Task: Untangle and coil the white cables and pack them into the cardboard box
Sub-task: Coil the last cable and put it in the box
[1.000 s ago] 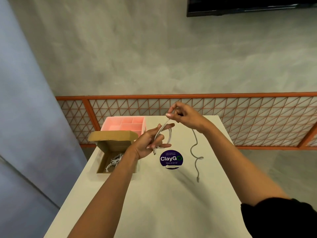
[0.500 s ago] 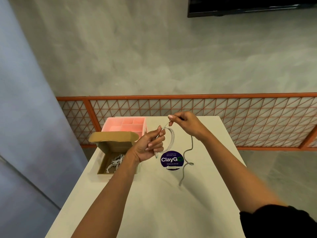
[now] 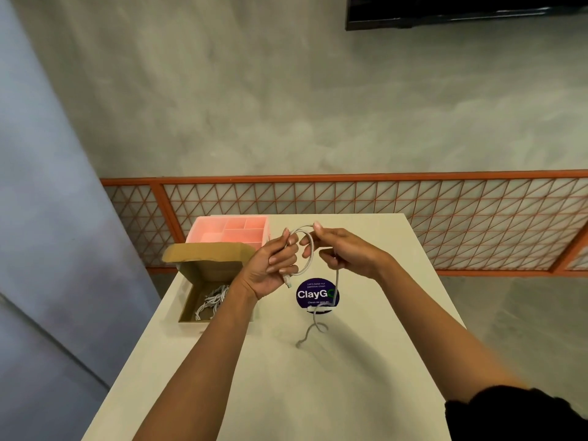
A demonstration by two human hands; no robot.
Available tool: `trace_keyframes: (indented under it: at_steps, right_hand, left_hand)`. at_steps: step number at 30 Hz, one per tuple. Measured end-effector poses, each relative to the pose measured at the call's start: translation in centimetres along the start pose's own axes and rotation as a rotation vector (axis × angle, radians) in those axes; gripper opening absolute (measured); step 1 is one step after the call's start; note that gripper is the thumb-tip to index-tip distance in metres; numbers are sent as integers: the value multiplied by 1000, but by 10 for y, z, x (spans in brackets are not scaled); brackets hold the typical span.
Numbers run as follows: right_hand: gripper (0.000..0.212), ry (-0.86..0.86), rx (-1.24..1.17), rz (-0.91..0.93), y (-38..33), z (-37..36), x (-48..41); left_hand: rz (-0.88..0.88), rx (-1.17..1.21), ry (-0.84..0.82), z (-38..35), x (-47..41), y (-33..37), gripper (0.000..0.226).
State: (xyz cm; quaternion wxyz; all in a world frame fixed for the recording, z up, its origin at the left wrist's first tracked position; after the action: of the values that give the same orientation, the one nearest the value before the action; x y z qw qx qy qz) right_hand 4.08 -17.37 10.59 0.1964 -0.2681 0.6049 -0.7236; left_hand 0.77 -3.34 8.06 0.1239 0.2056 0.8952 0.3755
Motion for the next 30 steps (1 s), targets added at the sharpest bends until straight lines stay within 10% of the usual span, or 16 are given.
trace_keyframes:
  at_steps: [8, 30]
  right_hand:
    - [41, 56, -93, -74, 3, -2, -9]
    - [32, 476, 120, 175, -10, 20, -4]
  left_hand:
    - [-46, -154, 272, 4, -6, 1, 34]
    - [-67, -96, 153, -7, -2, -5, 28]
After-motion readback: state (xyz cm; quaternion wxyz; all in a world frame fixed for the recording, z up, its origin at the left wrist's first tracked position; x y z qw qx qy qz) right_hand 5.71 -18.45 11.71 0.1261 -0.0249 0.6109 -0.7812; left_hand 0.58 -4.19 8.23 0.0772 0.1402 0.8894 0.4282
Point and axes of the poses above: each hand's wrist, its own x-axis away from the middle knuckle, its own z-axis out of the back of the hand, y = z × x, the point moved 4 cm from there along -x, towards the middle knuckle, and after that the axes turned 2 degrees about -z, right-handed, at the moved point
